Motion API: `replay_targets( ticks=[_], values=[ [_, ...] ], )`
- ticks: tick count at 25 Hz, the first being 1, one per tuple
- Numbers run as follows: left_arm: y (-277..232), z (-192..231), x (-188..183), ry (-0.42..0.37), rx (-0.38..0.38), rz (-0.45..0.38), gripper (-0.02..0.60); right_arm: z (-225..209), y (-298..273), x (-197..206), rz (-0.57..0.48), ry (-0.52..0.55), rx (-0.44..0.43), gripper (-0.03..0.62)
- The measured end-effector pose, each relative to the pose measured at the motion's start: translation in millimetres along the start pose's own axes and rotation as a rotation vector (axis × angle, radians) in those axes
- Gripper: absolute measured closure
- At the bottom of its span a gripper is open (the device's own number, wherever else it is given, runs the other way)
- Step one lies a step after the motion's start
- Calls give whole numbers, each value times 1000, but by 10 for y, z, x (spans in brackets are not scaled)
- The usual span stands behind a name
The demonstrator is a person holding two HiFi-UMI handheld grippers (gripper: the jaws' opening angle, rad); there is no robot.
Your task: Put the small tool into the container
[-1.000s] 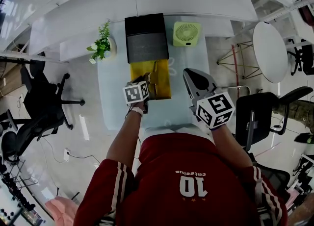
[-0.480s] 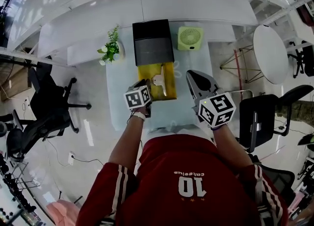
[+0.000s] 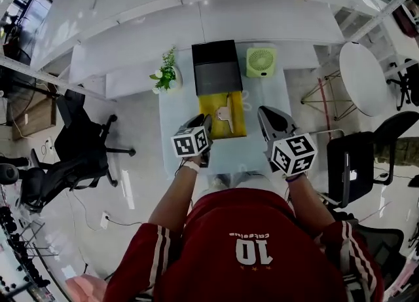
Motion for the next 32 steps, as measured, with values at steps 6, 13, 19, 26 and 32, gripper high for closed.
replay_targets(
  ticks=[6, 13, 19, 26, 32],
  values=[
    [371, -157, -122, -98, 30, -60, 480, 178, 219, 17, -31, -3, 22, 588],
    [859, -362, -118, -135, 87, -136, 482, 379, 517, 6, -46, 18, 54, 588],
    [1352, -465, -154, -221, 118, -200, 482, 677, 797, -117, -87, 50, 41, 588],
    [2006, -642, -318, -345, 119, -311, 491, 933, 1109, -388, -171, 25, -5, 588],
    [2505, -787, -342, -387, 169, -374, 491, 1026, 1435, -576, -237, -15, 8, 588]
  ],
)
Point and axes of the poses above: the fingertips, and each gripper's own axes: y backward along the fingers, z to its left, x out of its underside, the point moved 8 cm from there along y, backward along the fingers, and after that the axes turned 8 degrees about z, right-handed, at the moved point
